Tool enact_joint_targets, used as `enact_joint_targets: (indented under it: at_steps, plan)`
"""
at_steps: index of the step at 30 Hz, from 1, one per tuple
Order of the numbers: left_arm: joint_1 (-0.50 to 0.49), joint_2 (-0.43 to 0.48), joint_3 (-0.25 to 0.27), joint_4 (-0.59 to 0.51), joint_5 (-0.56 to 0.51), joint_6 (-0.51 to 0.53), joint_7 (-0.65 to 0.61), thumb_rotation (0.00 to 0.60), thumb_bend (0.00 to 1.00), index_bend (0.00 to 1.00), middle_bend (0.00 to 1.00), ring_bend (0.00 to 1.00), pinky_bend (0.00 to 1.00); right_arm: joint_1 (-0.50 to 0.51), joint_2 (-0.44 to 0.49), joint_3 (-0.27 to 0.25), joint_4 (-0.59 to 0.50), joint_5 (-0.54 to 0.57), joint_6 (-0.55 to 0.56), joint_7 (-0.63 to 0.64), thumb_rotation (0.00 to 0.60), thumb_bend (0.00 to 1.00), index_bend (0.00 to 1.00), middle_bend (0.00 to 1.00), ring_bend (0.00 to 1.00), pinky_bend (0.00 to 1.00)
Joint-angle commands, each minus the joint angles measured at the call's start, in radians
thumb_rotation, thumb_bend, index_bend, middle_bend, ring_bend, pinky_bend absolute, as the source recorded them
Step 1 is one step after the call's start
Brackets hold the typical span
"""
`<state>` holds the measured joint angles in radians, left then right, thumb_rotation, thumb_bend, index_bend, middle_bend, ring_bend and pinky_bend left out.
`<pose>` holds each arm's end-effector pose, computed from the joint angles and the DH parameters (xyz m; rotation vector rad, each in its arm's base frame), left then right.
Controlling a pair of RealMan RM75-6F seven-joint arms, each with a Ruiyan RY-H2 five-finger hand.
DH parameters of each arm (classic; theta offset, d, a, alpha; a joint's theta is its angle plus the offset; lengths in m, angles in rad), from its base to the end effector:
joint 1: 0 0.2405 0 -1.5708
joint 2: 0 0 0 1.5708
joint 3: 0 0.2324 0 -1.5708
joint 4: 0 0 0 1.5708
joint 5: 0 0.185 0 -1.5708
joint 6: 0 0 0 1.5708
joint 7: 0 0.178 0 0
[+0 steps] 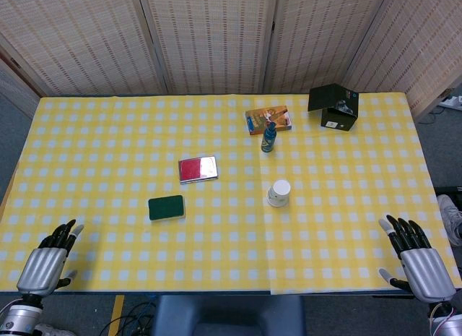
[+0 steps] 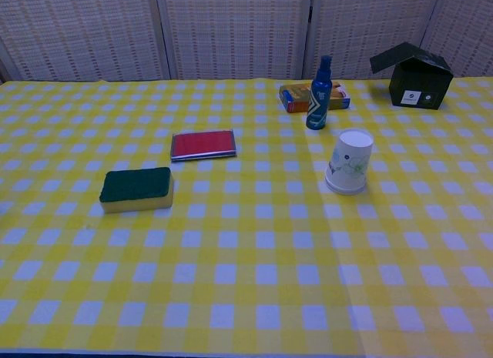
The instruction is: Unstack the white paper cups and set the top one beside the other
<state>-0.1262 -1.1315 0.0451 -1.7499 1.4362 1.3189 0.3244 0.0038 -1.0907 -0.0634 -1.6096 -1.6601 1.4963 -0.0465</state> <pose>-0.2724 0.1961 0.1169 -1.6069 -0.9461 -0.6203 -0.2809 -0.1650 0.1522 1.5552 -0.9118 0.8062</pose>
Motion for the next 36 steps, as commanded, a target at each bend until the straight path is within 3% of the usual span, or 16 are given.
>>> enact_joint_targets:
  at_steps: [1, 11, 18, 22, 25, 31, 36]
  plan:
    - [0.001, 0.000, 0.000, -0.001, -0.001, 0.003, 0.001, 0.599, 0.26, 0.04, 0.00, 0.00, 0.23, -0.001, 0.000, 0.001, 0.000, 0.001, 0.002, 0.000, 0.600, 0.18, 0.00, 0.00, 0.00, 0.00]
    - [0.011, 0.018, 0.007, -0.025, 0.035, 0.035, -0.023, 0.600, 0.26, 0.04, 0.00, 0.00, 0.23, 0.046, 0.033, 0.006, -0.038, 0.024, -0.080, 0.054, 0.600, 0.18, 0.00, 0.00, 0.00, 0.00]
    - [0.008, 0.031, 0.005, -0.022, 0.045, 0.035, -0.059, 0.598, 0.26, 0.04, 0.00, 0.00, 0.23, 0.173, 0.213, 0.051, -0.264, 0.139, -0.294, -0.001, 0.600, 0.18, 0.00, 0.00, 0.00, 0.00]
    - [0.013, 0.040, 0.002, -0.026, 0.037, 0.042, -0.071, 0.599, 0.26, 0.04, 0.00, 0.00, 0.23, 0.293, 0.291, 0.120, -0.369, 0.306, -0.464, -0.058, 0.600, 0.19, 0.00, 0.00, 0.00, 0.00]
    - [0.015, 0.046, 0.003, -0.030, 0.047, 0.049, -0.081, 0.599, 0.26, 0.04, 0.00, 0.00, 0.23, 0.379, 0.296, 0.162, -0.392, 0.445, -0.565, -0.125, 0.600, 0.19, 0.01, 0.00, 0.00, 0.00]
    - [0.027, 0.068, -0.002, -0.032, 0.045, 0.071, -0.120, 0.599, 0.26, 0.04, 0.00, 0.00, 0.23, 0.585, 0.222, 0.214, -0.367, 0.765, -0.686, -0.323, 0.600, 0.19, 0.08, 0.00, 0.00, 0.00]
    - [0.029, 0.082, -0.002, -0.029, 0.049, 0.073, -0.153, 0.598, 0.26, 0.04, 0.00, 0.00, 0.23, 0.716, 0.143, 0.217, -0.321, 0.939, -0.720, -0.412, 0.600, 0.19, 0.13, 0.00, 0.00, 0.00]
